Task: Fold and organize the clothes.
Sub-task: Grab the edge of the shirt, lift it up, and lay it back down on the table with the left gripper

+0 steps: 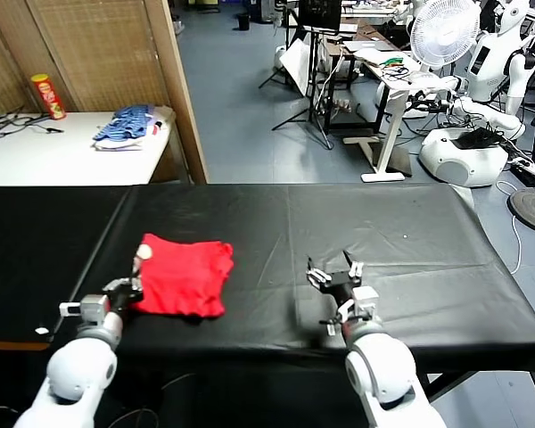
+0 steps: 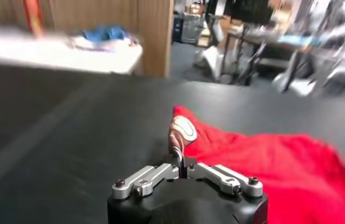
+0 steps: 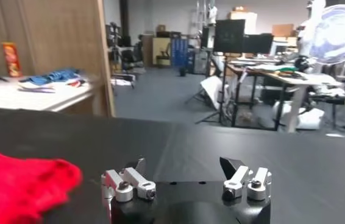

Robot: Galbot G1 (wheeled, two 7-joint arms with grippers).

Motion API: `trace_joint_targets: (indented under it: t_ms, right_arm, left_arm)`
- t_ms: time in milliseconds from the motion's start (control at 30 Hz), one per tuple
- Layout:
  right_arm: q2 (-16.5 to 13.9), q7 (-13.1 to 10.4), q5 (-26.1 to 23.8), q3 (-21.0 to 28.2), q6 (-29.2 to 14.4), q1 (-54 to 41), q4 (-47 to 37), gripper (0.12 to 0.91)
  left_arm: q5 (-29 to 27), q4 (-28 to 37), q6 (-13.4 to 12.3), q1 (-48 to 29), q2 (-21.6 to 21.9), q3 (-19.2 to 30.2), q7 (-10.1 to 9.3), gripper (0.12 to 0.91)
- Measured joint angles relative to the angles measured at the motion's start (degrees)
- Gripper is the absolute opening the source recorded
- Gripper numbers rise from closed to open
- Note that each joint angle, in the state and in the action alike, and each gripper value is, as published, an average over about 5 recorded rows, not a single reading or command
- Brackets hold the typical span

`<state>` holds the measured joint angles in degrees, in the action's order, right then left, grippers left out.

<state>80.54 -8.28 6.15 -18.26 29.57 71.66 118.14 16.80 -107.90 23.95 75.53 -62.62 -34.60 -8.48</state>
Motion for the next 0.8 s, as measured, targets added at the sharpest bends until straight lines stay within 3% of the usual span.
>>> trace_joint_targets:
  t_ms: [267,433,533,633,800]
  right_arm:
    - [0.30,0.00,-0.37,-0.49,0.06,1.26,0.53,0.798]
    - [0.57,0.02,-0.51,-0.51,0.09,1.37,0.56,0.798]
    - [0.58,0.10,-0.73,-0.72,0.09,1.81,0.56,0.798]
    - [0.37,0.23,-0.90,-1.15,0.11,2.43,0.84,0.798]
    - [-0.60,0.44,-0.61,-2.38,0.23,3.27,1.65,0.798]
  left_arm:
    - [-18.12,0.34,-0.94,1.33,9.24,-3.92,-0.09,0.146]
    - [-21.90,-2.73,-1.05,2.72,12.69,-5.51,0.02,0.146]
    - [-18.64,-6.17,-0.66,3.75,12.42,-4.50,1.33,0.146]
    - [-12.00,-9.79,0.44,4.36,10.78,-1.84,2.50,0.146]
    - [5.36,-13.75,5.05,3.26,5.83,5.48,-0.38,0.146]
